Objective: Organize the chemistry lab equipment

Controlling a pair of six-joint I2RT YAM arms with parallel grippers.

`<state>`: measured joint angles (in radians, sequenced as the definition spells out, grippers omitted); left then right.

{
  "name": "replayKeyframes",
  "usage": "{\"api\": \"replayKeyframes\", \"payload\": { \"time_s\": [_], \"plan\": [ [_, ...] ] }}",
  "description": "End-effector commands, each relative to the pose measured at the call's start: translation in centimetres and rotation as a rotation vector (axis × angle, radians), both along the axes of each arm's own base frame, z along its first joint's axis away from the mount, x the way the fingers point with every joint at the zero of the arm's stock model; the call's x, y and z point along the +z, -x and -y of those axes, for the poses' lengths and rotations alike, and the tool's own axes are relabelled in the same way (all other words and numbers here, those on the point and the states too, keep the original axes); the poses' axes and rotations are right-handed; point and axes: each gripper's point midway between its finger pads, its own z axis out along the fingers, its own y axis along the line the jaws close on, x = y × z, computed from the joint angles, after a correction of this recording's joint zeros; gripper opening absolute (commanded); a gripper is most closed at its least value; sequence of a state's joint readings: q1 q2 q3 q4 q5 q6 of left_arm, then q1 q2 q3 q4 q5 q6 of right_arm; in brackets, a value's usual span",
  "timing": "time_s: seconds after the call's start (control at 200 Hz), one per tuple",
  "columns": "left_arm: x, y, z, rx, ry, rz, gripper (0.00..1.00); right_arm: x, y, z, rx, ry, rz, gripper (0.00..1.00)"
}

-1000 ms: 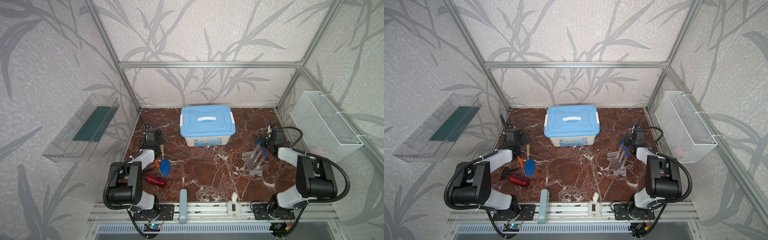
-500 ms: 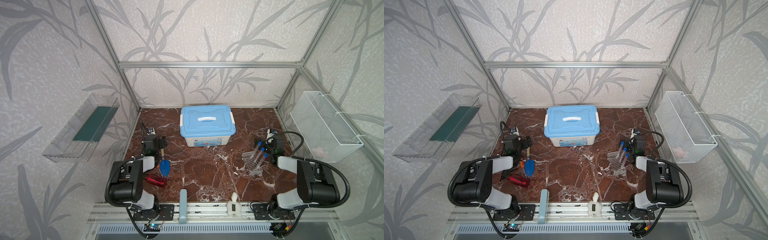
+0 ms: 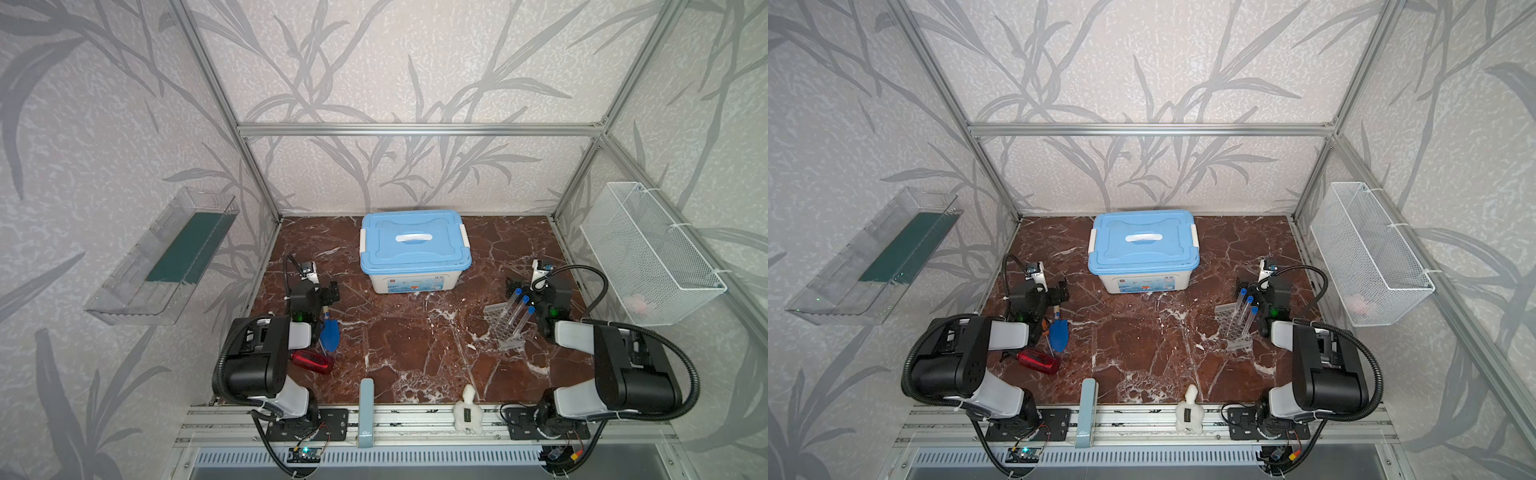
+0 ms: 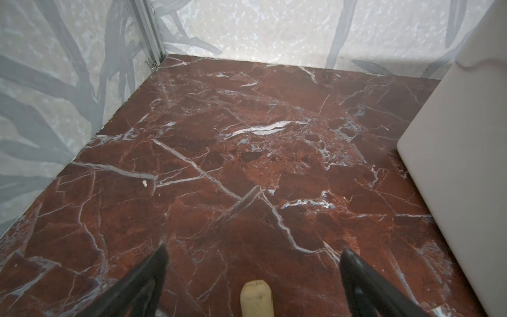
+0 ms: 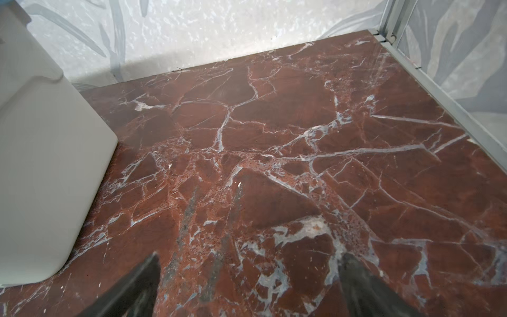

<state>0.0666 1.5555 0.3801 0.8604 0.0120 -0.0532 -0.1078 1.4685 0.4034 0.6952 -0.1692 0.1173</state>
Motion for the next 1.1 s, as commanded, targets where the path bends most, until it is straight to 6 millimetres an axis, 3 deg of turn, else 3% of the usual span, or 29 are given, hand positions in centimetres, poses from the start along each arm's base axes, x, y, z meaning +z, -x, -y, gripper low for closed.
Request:
{"api": "replayKeyframes", "payload": {
  "time_s": [0.0, 0.285, 0.37, 0.45, 0.545, 1.095],
  "plan": [
    [1.4, -0.6, 0.3, -0.029, -0.021, 0.068, 0.99, 2.6, -0.5, -1.2, 0.053, 0.058, 0.112, 0.99],
    [1.4, -0.6, 0.3, -0.029, -0.022, 0.064, 0.99, 2.4, -0.5, -2.7, 0.089, 0.124, 0.119, 0.99],
    [1.4, -0.6, 0.3, -0.030, -0.021, 0.065, 0.99, 1.4, -0.4, -3.6, 0.118, 0.155, 0.124, 0.99],
    [1.4, -0.6, 0.3, -0.028, -0.021, 0.066, 0.99, 1.3, -0.8, -3.3, 0.082, 0.157, 0.208, 0.99],
    [1.4, -0.6, 0.3, -0.029, -0.021, 0.066, 0.99, 0.6, -1.0, -3.3, 0.080, 0.188, 0.082, 0.99],
    [1.4, -0.6, 0.1, -0.014, -0.025, 0.063, 0.99, 0.6, -1.3, -4.0, 0.068, 0.257, 0.092, 0.99]
  ]
}}
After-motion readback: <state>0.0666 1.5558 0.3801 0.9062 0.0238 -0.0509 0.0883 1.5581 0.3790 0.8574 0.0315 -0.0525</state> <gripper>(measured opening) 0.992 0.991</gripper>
